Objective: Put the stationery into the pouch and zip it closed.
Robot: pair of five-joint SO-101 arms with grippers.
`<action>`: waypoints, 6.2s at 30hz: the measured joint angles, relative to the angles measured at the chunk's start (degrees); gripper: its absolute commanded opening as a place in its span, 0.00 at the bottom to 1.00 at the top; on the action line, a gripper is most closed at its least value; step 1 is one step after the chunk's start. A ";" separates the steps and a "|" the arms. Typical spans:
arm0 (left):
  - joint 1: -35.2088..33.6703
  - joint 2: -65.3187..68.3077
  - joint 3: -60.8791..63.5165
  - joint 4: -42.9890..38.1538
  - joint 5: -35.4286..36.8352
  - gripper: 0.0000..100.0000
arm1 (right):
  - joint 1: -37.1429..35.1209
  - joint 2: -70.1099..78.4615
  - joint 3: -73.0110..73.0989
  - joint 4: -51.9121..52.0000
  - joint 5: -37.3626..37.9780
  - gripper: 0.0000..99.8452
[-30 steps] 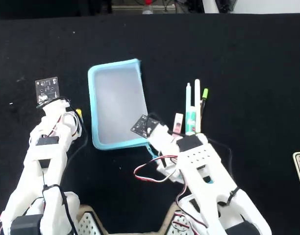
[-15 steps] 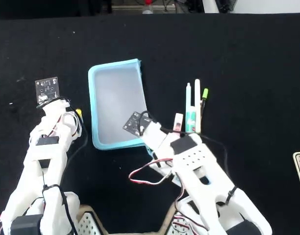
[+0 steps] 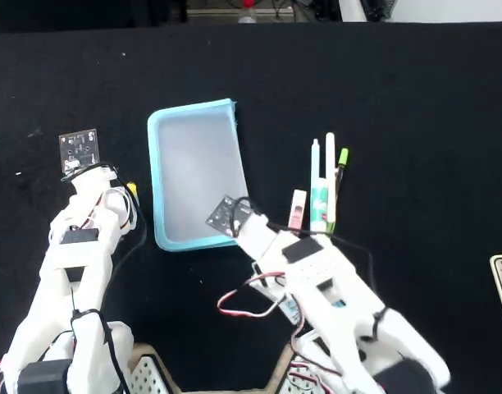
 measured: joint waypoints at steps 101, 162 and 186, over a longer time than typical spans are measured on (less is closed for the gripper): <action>17.05 0.09 -2.73 9.32 6.07 0.24 | -12.22 -24.62 -18.29 -22.24 -10.37 0.01; 7.56 -0.35 -32.26 65.58 -18.46 0.23 | -15.56 -40.26 7.82 -23.91 -8.70 0.01; 18.37 -28.04 -22.86 63.12 -16.35 0.24 | -11.87 -28.84 4.57 -26.73 -8.62 0.01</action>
